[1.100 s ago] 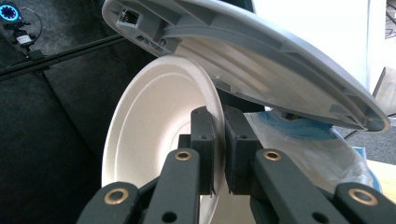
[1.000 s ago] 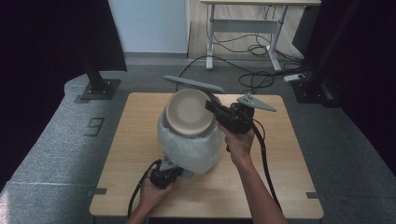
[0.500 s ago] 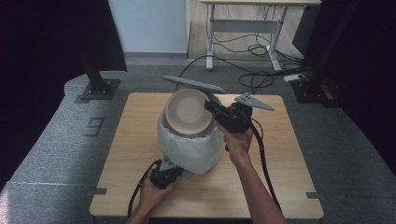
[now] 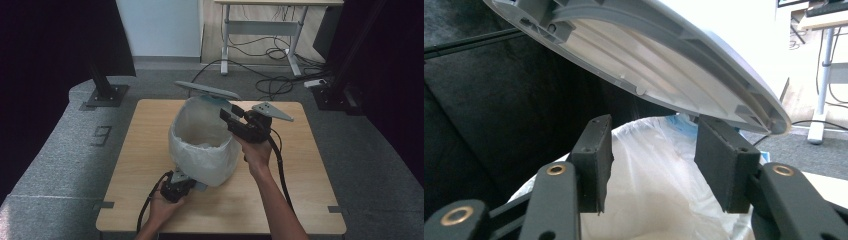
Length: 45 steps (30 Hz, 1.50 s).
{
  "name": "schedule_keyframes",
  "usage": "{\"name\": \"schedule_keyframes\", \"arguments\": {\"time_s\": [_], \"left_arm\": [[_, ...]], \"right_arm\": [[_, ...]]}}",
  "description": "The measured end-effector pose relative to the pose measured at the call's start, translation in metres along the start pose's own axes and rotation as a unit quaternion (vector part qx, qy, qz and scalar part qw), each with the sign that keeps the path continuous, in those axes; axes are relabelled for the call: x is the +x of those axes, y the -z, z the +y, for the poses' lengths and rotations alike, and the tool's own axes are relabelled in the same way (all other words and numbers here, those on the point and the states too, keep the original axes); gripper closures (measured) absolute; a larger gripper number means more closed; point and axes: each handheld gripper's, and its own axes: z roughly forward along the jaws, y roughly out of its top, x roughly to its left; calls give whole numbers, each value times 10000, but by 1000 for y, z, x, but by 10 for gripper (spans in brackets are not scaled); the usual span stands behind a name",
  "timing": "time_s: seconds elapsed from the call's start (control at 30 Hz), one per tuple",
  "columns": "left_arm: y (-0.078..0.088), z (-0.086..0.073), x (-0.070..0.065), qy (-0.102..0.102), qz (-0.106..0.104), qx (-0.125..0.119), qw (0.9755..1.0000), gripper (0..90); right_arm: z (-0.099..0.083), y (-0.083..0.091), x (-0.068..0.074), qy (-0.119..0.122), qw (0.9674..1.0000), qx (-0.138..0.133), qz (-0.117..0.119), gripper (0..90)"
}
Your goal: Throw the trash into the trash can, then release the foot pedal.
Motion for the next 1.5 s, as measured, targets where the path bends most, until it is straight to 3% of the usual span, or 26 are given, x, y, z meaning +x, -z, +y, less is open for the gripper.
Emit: {"name": "schedule_keyframes", "arguments": {"time_s": [0.17,0.4,0.53,0.9,0.93,1.1,1.27,1.5], "left_arm": [[0,1,0,20,9,20,10000,900],[0,0,4,231,-142,-11,9996,895],[0,0,3,224,-148,-13,9996,887],[3,1,2,249,-255,-109,9993,787],[5,2,1,222,-168,-141,9995,771],[11,3,2,286,-231,-359,9987,742],[14,2,3,333,-86,-331,9989,636],[19,0,0,201,-27,-261,9995,528]], "right_arm": [[-6,10,-6,-14,10000,26,-14,425],[-14,24,-20,-41,10000,63,-24,413],[-19,30,-24,18,10000,71,43,413],[-27,46,-27,217,9997,137,10,413],[-27,46,-28,213,9997,135,10,413],[-33,51,-32,176,9997,188,27,413],[-42,57,-37,169,9995,253,92,413],[-59,66,-44,299,9986,418,118,412]]}}
